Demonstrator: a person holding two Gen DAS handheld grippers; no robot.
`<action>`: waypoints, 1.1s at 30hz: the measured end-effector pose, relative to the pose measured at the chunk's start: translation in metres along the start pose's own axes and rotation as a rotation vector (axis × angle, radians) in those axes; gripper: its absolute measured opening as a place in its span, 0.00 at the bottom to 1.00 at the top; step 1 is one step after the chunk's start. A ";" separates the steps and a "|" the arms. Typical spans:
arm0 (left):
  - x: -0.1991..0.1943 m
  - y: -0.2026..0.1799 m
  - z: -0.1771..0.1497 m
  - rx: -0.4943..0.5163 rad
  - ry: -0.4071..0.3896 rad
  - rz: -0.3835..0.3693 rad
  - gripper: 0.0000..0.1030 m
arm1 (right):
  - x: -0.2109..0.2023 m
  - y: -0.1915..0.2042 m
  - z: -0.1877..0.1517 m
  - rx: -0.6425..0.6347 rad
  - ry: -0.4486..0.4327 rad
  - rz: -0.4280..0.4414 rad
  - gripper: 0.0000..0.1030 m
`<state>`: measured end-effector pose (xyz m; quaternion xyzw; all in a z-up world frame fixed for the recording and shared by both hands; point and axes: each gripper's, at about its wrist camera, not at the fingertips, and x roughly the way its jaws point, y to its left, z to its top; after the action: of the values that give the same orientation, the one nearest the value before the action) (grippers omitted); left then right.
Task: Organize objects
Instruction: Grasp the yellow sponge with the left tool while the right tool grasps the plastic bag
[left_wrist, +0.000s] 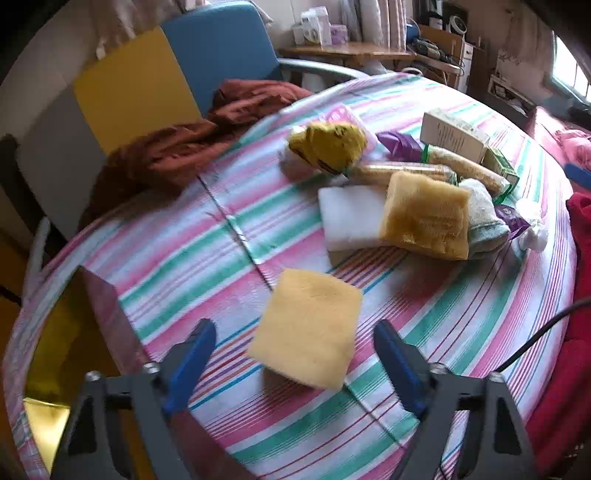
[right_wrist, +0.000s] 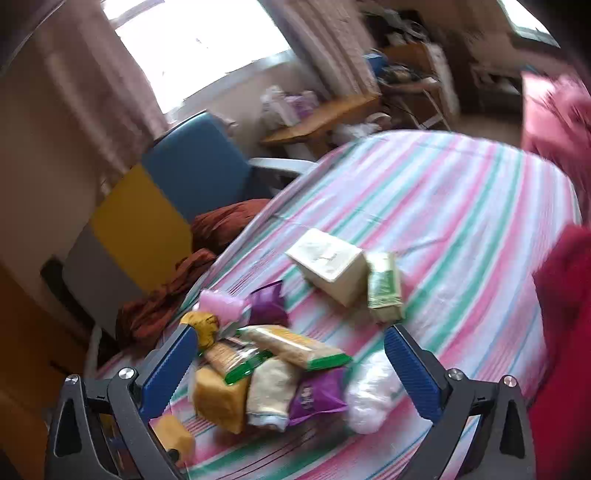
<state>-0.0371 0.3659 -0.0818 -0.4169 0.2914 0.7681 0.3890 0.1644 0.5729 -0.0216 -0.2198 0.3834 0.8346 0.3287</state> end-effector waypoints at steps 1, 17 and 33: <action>0.003 -0.001 0.001 -0.002 0.012 -0.010 0.71 | 0.001 -0.004 0.000 0.023 0.008 -0.002 1.00; -0.031 0.012 -0.018 -0.145 -0.077 -0.117 0.52 | 0.057 -0.044 -0.019 0.114 0.312 -0.233 0.69; -0.131 0.062 -0.078 -0.372 -0.258 -0.119 0.53 | -0.001 0.027 -0.021 -0.210 0.036 -0.158 0.35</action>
<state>-0.0109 0.2268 0.0017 -0.3964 0.0675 0.8312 0.3839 0.1479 0.5426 -0.0199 -0.2973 0.2815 0.8376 0.3616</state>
